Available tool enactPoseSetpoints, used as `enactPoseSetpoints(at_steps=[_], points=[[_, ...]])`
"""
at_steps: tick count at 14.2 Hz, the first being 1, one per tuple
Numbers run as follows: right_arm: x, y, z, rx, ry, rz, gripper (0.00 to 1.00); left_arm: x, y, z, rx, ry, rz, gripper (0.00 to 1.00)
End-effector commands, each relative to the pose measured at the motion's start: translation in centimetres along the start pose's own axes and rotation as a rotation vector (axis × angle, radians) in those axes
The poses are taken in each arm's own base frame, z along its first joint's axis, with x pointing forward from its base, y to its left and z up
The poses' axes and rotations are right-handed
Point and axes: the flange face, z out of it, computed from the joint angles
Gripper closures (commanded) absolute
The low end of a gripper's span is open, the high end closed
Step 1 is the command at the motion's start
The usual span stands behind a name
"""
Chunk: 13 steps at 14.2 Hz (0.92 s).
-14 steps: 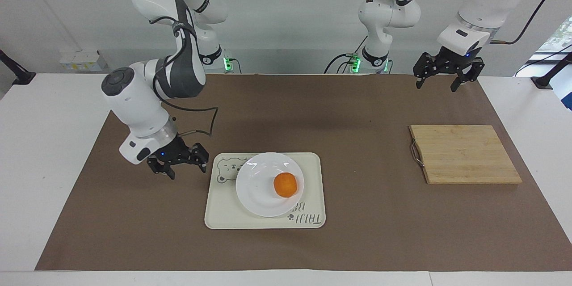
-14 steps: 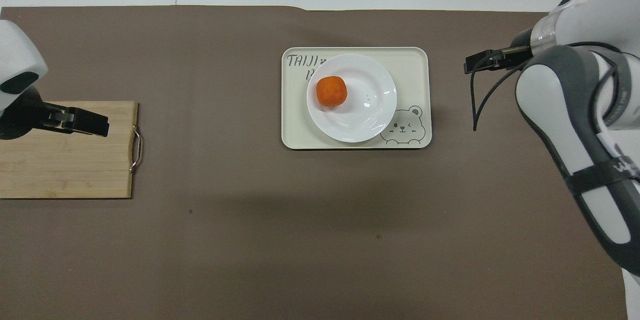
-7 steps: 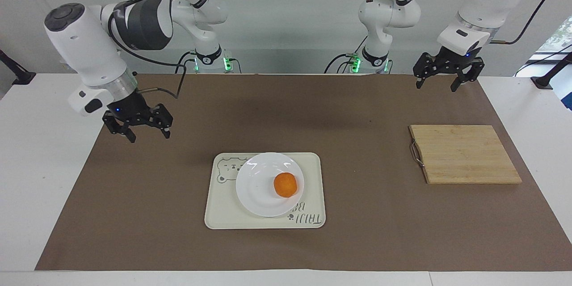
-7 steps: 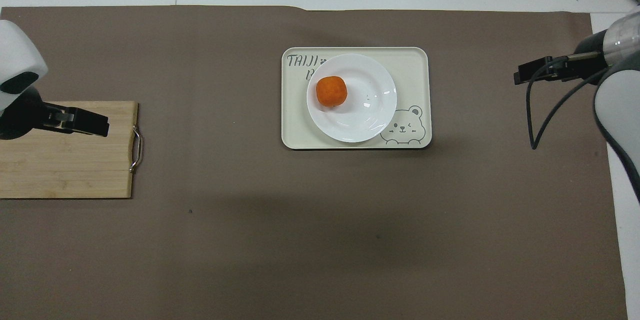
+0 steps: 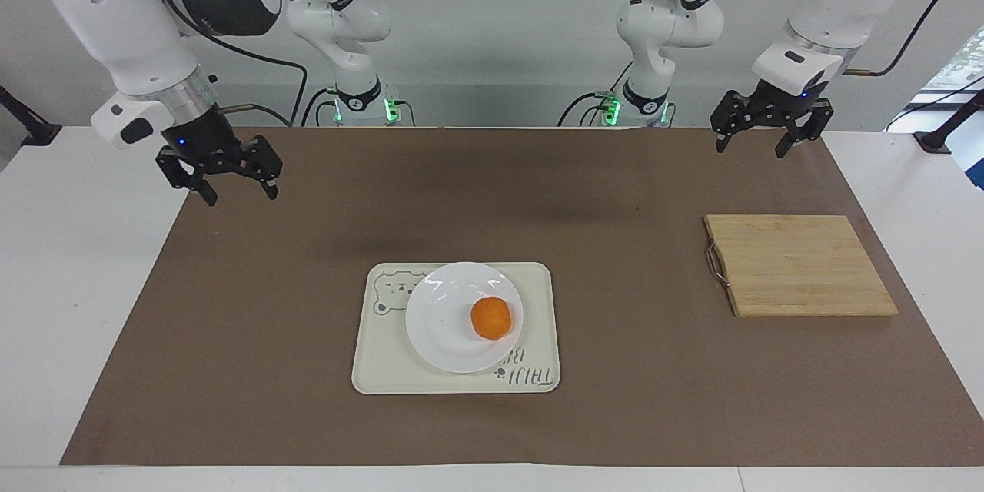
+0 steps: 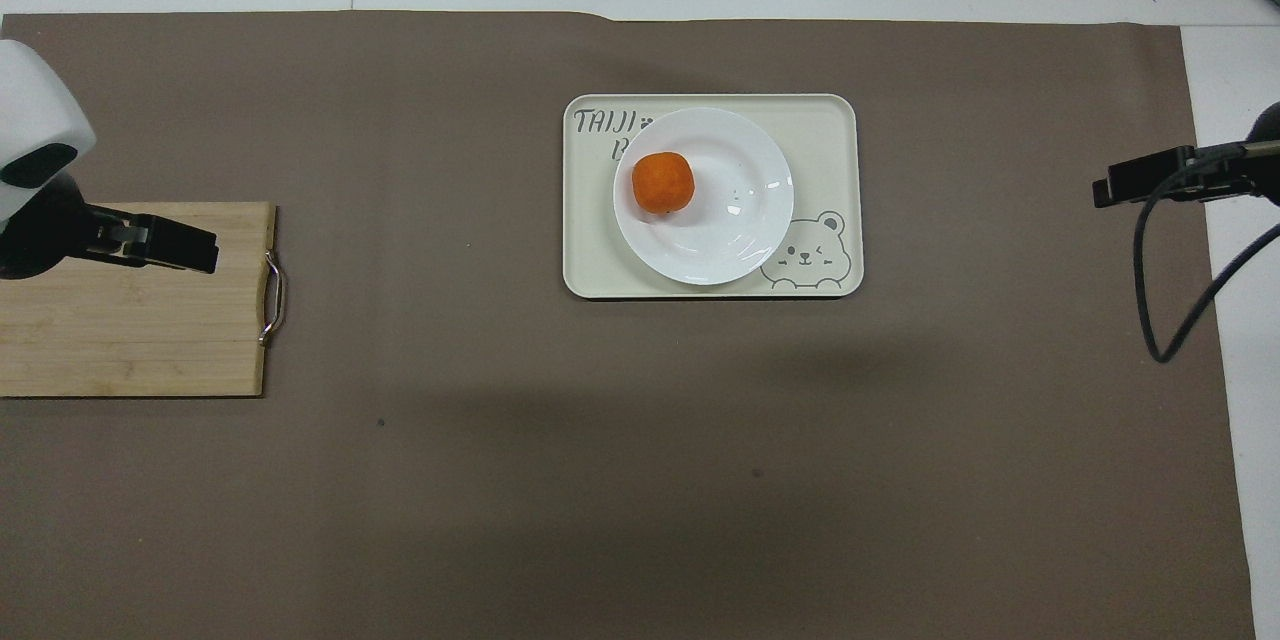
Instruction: Place orange and plate with both arms
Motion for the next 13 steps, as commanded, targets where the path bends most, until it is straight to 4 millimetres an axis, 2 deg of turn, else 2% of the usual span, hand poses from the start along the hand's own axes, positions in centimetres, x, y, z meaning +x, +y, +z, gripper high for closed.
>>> enactPoseSetpoints(at_steps=[1,6,8,10,13], points=[[-1.6,-0.2,-0.7,-0.027,-0.030,0.059,0.00,-0.8,-0.2,-0.2,-0.014,-0.002,-0.014,0.00],[-3.4,0.1,-1.4,-0.046,-0.054,0.105,0.00,-0.8,-0.3,-0.2,-0.014,-0.002,-0.015,0.00],[-4.4,-1.0,-2.3,-0.078,-0.044,0.144,0.00,-0.8,-0.2,-0.2,-0.014,-0.002,-0.014,0.00],[-5.7,-1.4,-2.4,-0.080,-0.048,0.149,0.00,-0.8,-0.3,-0.2,-0.014,-0.002,-0.015,0.00],[-7.7,-1.9,-3.6,-0.080,-0.073,0.159,0.00,-0.8,-0.2,-0.2,-0.014,-0.002,-0.014,0.00]])
